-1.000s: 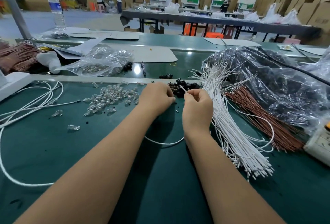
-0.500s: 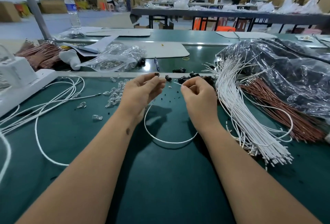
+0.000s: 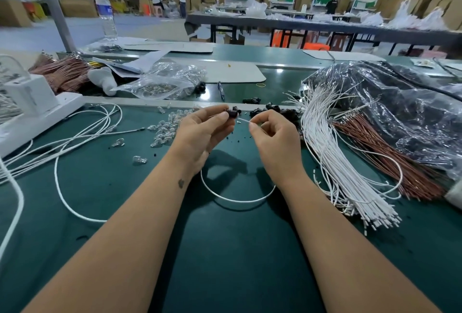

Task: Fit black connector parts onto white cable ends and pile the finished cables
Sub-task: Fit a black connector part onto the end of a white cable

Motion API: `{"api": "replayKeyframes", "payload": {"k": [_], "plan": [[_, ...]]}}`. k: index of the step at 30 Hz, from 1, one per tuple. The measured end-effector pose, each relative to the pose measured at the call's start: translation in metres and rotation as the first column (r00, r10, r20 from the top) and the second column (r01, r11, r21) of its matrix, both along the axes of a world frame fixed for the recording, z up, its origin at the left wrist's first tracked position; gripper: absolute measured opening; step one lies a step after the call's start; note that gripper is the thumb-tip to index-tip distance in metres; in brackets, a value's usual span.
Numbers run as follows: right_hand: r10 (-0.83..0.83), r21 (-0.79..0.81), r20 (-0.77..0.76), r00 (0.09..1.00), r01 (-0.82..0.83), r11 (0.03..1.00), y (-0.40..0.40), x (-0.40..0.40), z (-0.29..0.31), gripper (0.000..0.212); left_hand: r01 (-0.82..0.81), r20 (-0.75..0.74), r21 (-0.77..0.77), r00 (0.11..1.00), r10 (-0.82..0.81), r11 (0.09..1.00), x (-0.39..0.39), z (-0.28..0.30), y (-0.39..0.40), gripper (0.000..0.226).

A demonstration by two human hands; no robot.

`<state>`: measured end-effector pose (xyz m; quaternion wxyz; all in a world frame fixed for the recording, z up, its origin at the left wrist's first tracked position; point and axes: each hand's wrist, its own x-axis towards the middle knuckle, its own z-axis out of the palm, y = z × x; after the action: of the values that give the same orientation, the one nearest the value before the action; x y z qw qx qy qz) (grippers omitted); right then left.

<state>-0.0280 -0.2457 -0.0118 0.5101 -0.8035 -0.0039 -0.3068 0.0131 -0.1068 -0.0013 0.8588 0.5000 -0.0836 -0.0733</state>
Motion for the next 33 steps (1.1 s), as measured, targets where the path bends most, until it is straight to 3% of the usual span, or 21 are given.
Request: {"api": "replayKeyframes", "payload": {"k": [15, 23, 33], "plan": [[-0.044, -0.001, 0.007, 0.999, 0.044, 0.999, -0.0009, 0.0005, -0.0008, 0.014, 0.066, 0.099, 0.096, 0.992, -0.076, 0.993, -0.001, -0.005, -0.0038, 0.022], [-0.058, -0.052, 0.011, 0.998, 0.059, 0.997, -0.0013, -0.0003, -0.0025, 0.013, 0.019, 0.094, 0.128, 0.995, -0.032, 0.992, -0.0008, -0.0056, -0.0025, 0.006], [-0.035, -0.102, 0.015, 0.999, 0.036, 0.994, -0.0018, 0.0004, -0.0039, 0.015, -0.062, 0.177, 0.237, 0.984, 0.02, 0.97, -0.0017, -0.0073, -0.003, 0.012]]}}
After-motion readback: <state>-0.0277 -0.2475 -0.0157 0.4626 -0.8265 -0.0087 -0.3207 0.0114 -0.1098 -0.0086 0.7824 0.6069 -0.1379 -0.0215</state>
